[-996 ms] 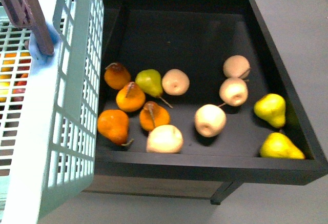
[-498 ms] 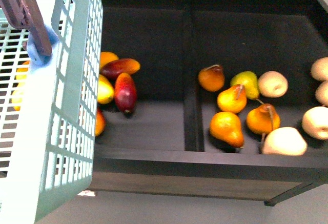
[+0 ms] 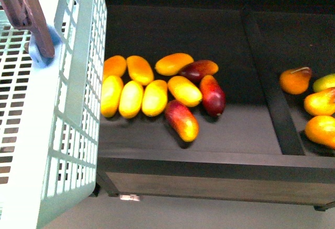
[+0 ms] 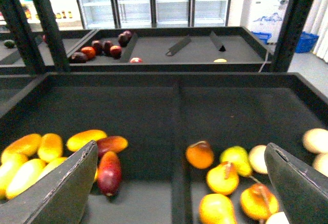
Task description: Pick mango and avocado into basket
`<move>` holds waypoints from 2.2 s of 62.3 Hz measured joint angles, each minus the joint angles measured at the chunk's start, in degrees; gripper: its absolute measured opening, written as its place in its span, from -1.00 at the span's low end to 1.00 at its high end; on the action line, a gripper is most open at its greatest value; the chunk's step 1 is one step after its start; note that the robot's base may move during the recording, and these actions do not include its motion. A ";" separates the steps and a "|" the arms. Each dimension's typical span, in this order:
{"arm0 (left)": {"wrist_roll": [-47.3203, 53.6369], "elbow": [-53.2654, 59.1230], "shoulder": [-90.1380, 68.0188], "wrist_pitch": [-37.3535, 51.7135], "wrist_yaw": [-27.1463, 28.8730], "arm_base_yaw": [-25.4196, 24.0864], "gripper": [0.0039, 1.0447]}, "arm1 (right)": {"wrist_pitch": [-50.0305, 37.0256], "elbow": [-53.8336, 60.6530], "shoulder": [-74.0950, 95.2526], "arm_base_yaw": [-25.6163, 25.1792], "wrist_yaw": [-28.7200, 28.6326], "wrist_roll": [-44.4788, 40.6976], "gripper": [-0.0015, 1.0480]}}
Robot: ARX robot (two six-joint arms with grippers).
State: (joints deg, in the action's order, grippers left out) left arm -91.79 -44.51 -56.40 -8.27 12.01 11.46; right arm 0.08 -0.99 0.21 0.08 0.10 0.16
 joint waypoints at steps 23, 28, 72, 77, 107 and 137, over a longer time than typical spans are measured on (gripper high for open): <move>0.02 0.00 0.04 0.00 0.09 -0.04 -0.42 | 0.00 0.00 -0.09 0.00 -0.02 0.00 0.83; 0.04 0.00 0.04 0.00 0.04 -0.04 -0.42 | 0.02 0.00 -0.07 0.00 -0.04 0.00 0.83; 0.39 0.02 0.07 0.00 0.26 -0.11 -0.42 | 0.02 0.00 0.00 -0.04 -0.39 0.00 0.83; 1.29 -0.02 0.07 -0.22 0.50 -0.42 -0.42 | 0.00 0.00 -0.04 -0.07 -0.44 0.00 0.83; 36.83 -20.65 -28.92 -0.79 -9.03 8.70 -0.42 | 0.00 0.00 -0.04 -0.07 -0.15 0.00 0.83; 41.86 -40.15 -46.80 -7.69 -19.80 24.26 -0.43 | 0.00 0.00 -0.04 -0.07 -0.15 0.00 0.83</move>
State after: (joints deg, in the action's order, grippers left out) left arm -49.93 -84.66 -103.20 -15.97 -7.79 35.73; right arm 0.08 -0.99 0.16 0.01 -0.05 0.16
